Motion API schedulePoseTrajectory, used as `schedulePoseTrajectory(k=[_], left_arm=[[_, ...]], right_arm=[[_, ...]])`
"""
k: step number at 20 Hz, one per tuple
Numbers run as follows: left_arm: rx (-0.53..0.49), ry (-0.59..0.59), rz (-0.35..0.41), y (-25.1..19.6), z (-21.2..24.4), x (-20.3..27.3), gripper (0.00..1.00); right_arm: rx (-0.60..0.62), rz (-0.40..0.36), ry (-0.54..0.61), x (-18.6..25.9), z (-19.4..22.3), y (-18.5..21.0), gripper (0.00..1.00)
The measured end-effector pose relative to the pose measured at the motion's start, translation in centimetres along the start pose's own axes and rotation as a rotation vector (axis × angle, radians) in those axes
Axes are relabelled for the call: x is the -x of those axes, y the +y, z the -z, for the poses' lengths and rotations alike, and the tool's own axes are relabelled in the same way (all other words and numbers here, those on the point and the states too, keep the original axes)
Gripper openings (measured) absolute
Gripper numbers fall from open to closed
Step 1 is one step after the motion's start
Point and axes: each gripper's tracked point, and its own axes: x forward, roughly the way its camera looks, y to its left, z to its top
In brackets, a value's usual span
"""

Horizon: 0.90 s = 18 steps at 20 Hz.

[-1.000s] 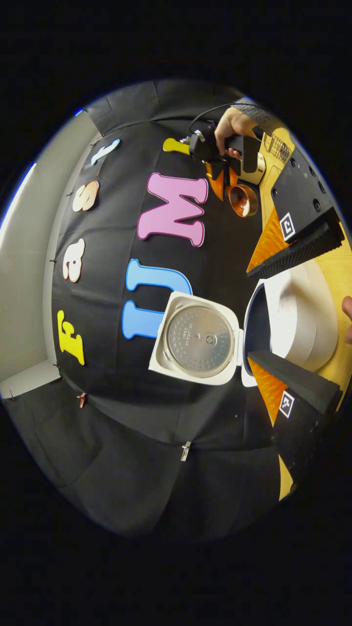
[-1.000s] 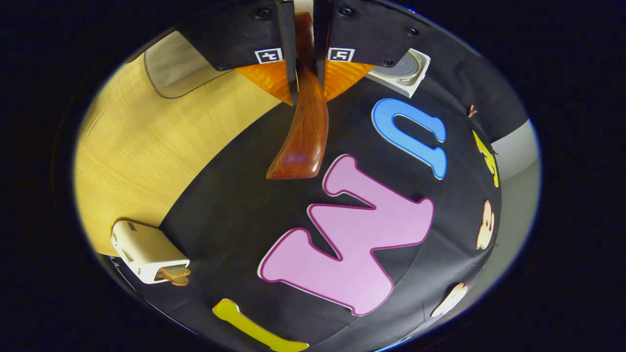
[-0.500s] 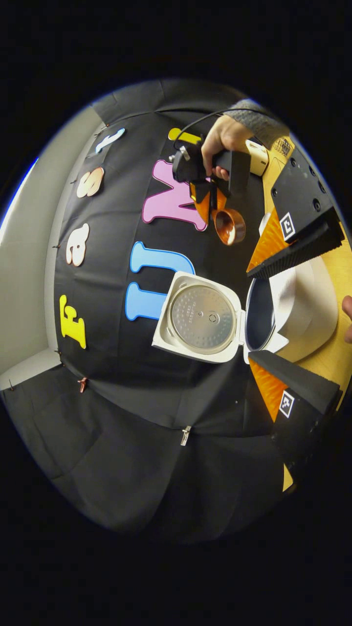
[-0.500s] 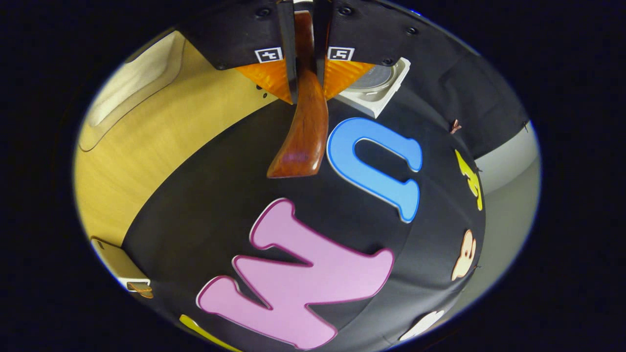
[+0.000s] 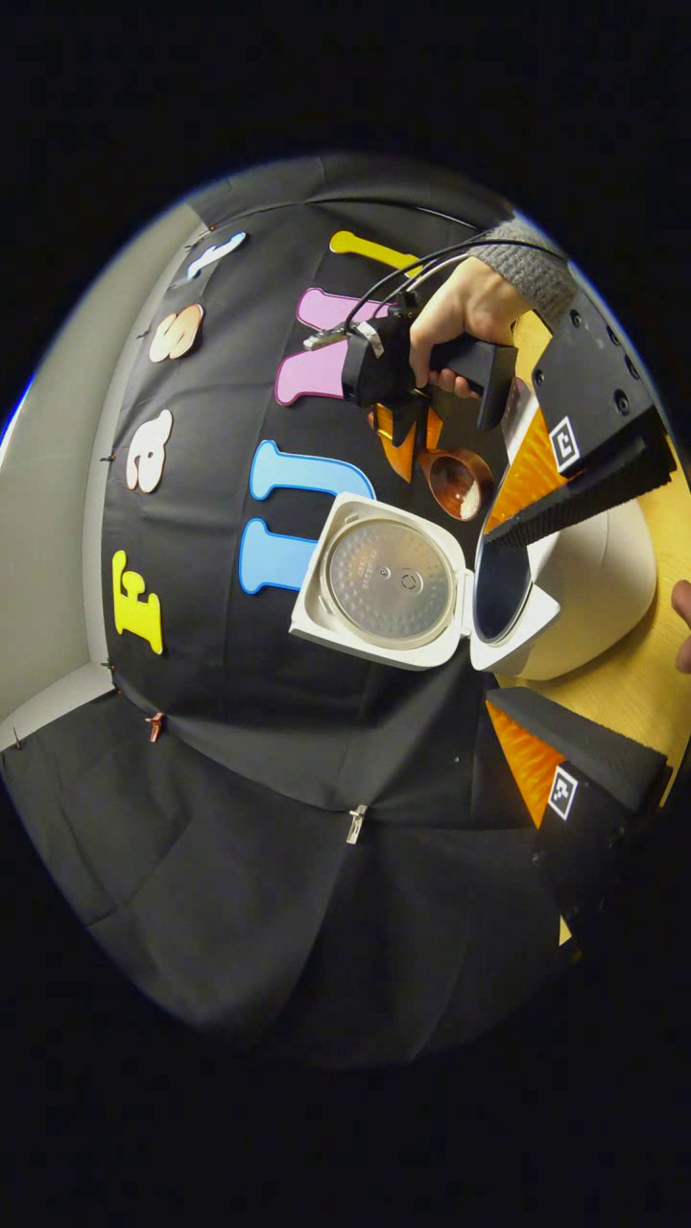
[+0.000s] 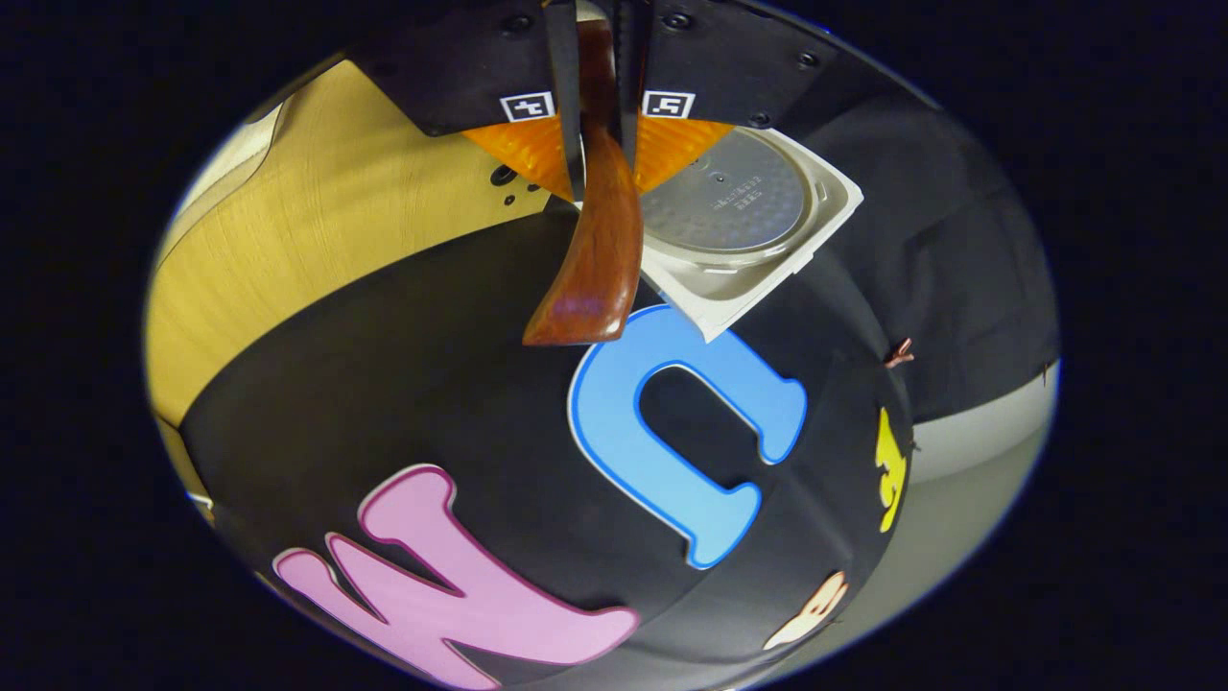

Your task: Close the left gripper, press the button to open the rice cooker; take a wooden spoon from the chopstick holder with the right hand, scoop a spoonful of rice and pour it into the rice cooker, then put the wooden spoon back into the chopstick holder.

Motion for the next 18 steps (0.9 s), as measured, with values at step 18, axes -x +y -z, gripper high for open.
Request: schedulePoseTrajectory(k=[18], left_arm=[[0.007,0.019,-0.006,0.4,0.5,-0.3,0.95]], right_arm=[[0.617,-0.122,-0.056,0.2,3.1,7.3,0.18]])
